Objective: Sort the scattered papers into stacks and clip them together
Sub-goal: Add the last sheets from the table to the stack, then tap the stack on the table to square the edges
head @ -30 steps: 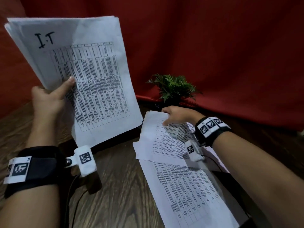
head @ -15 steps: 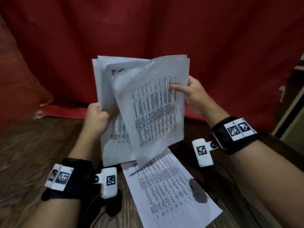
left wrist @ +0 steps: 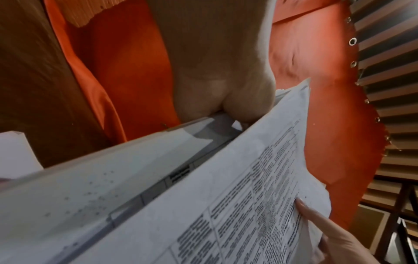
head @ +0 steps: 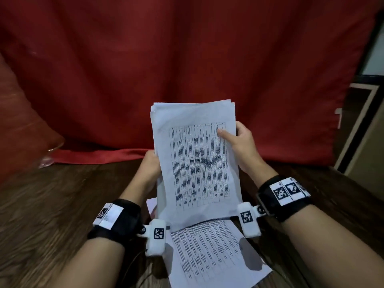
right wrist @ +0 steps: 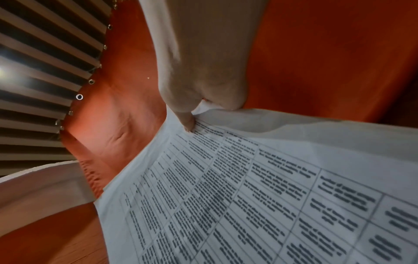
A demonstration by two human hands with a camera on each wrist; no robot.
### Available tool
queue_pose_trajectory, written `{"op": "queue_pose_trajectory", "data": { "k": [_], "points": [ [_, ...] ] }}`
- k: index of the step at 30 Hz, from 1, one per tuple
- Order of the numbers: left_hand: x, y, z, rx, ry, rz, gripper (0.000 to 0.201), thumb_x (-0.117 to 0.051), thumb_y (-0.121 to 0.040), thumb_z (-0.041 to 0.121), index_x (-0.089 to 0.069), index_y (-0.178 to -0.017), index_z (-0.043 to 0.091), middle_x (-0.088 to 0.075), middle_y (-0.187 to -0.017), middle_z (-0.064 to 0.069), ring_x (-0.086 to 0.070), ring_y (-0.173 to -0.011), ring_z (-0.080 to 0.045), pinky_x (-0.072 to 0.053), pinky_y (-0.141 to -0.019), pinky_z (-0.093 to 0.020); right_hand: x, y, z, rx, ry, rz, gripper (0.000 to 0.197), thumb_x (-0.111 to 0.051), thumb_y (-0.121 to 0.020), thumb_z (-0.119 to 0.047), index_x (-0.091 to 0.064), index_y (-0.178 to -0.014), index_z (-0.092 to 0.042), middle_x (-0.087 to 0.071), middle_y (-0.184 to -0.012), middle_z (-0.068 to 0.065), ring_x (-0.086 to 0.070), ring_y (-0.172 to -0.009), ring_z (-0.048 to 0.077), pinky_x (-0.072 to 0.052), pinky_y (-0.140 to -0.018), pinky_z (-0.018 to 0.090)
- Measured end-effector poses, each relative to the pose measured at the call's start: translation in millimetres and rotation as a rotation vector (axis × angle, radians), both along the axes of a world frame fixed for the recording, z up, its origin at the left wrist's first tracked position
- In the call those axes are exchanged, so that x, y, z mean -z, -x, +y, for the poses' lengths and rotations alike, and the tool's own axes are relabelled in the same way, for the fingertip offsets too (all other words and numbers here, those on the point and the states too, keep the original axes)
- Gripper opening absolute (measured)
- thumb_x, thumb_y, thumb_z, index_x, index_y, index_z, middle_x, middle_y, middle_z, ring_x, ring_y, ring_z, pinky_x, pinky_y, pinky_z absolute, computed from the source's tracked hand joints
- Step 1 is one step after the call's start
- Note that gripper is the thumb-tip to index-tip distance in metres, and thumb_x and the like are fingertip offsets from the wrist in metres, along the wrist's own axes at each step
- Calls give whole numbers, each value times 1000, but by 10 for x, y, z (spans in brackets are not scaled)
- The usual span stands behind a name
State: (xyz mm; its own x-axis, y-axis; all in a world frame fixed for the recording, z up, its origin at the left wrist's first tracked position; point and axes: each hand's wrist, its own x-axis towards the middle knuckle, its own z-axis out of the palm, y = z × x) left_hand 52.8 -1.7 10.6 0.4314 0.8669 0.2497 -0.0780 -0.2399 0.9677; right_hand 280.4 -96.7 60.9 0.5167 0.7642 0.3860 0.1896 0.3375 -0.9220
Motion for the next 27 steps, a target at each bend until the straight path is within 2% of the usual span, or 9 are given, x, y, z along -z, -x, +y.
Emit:
{"op": "queue_pose_trajectory", "data": {
  "k": [3,5,7,9,12,14,18,22,27],
  "points": [
    [14,-48,-52,-9,55,-73,30,-76,-77,40,-85,-89,15,-83,-99,-12,-77,-92,-30,-59,-98,-62,60,-14,-25,83,-49,-37,23,-74,-90,-13,-65,-109,-5,-75,-107,11,-73,-99,29,-58,-89,54],
    [37,-39,-80,24,118,-241,70,-79,-70,76,-83,-108,17,-80,-114,-15,-76,-108,-36,-56,-104,-60,101,-10,-41,114,-84,-52,17,-73,-90,-13,-65,-103,-9,-75,-106,12,-73,-99,30,-57,-89,55],
    [48,-16,-109,88,90,-394,97,-69,-66,92,-72,-126,15,-77,-124,-12,-74,-115,-32,-61,-98,-49,142,1,-60,118,-124,-55,17,-73,-90,-11,-62,-101,-16,-73,-107,13,-72,-100,30,-56,-89,56],
    [34,11,-167,72,-3,-439,86,-75,-69,85,-67,-121,17,-78,-116,-5,-75,-107,-24,-64,-91,-41,181,10,-79,101,-156,-41,33,-74,-89,-11,-53,-111,-22,-70,-112,15,-72,-100,26,-58,-89,54],
    [-7,-7,-223,7,-103,-375,46,-83,-88,43,-60,-116,15,-80,-108,-4,-78,-95,-20,-66,-82,-35,253,21,-128,24,-155,70,67,-74,-90,-16,-33,-140,-34,-63,-127,12,-70,-110,23,-59,-92,42],
    [-75,-24,-250,-39,-134,-337,34,-77,-89,25,-60,-116,14,-79,-109,-5,-78,-95,-21,-66,-84,-36,284,28,-155,-11,-140,133,64,-70,-94,-18,-34,-145,-30,-62,-131,15,-67,-115,28,-55,-97,47],
    [-197,-75,-239,-14,-116,-350,38,-75,-88,22,-64,-124,14,-80,-115,-6,-78,-102,-23,-65,-87,-36,253,86,-213,-69,-137,219,34,-55,-98,-6,-48,-131,0,-64,-127,27,-67,-110,35,-49,-102,58],
    [-271,-61,-251,96,-37,-333,35,-77,-92,20,-67,-125,11,-81,-114,-6,-79,-101,-25,-64,-82,-35,153,125,-269,-125,-220,222,19,-48,-96,-2,-47,-112,-11,-63,-112,16,-65,-99,24,-55,-87,40],
    [-113,-28,-228,165,-47,-142,31,-80,-92,25,-75,-122,16,-79,-124,-6,-75,-118,-28,-56,-106,-49,225,82,-306,-145,-192,214,28,-42,-93,8,-49,-111,-13,-64,-107,10,-65,-96,19,-55,-85,36]
  ]
}}
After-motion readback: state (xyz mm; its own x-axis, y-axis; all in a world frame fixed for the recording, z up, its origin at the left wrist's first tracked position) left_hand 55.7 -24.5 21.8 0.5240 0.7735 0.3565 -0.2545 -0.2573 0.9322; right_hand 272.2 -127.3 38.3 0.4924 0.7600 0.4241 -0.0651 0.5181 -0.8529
